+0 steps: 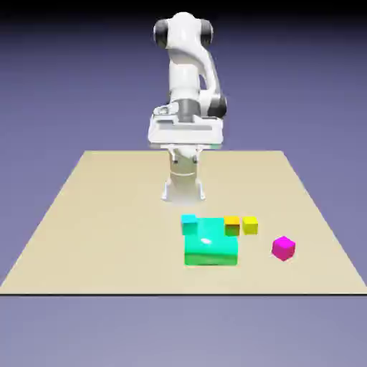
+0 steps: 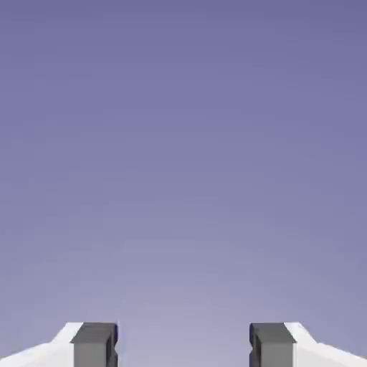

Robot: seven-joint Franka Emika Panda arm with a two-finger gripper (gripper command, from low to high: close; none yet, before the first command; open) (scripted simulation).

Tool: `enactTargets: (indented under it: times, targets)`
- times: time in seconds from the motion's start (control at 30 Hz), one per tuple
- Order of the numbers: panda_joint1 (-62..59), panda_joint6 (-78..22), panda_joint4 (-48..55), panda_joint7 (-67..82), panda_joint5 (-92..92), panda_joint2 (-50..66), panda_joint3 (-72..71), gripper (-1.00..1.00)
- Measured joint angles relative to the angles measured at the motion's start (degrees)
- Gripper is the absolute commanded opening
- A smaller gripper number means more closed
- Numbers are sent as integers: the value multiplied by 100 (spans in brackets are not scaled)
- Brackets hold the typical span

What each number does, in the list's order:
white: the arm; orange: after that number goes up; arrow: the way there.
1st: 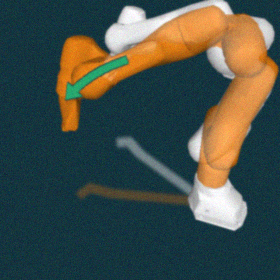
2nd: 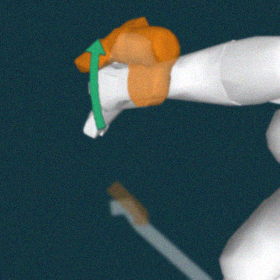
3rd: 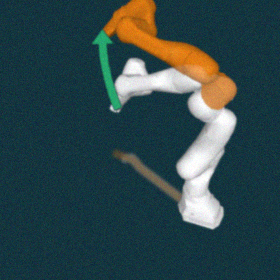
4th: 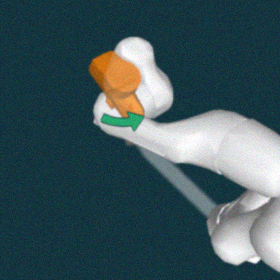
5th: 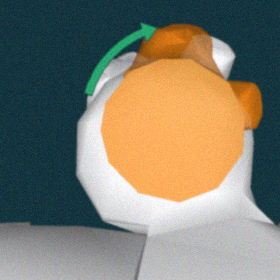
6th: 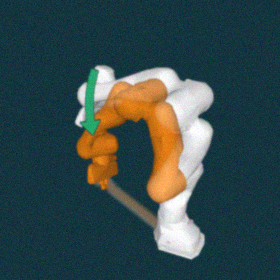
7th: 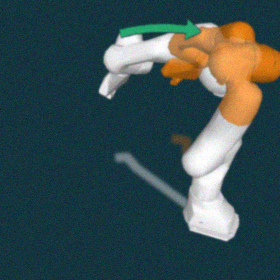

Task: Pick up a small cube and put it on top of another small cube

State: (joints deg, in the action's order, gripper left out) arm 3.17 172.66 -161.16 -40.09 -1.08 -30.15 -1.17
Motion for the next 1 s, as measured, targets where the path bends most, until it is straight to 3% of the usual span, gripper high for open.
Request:
enactTargets:
  times: [0.5,0.77,0.8,1.0]
  targets:
    - [3089,-1599,-193,2807,-1286,2974,-1391,0]
    - [3839,-500,103,1518,-2996,4426,-19,0]
    - [3928,-391,132,1391,-3165,4569,116,-100]
    - [3414,-1022,-37,2125,-2190,3739,-668,-100]
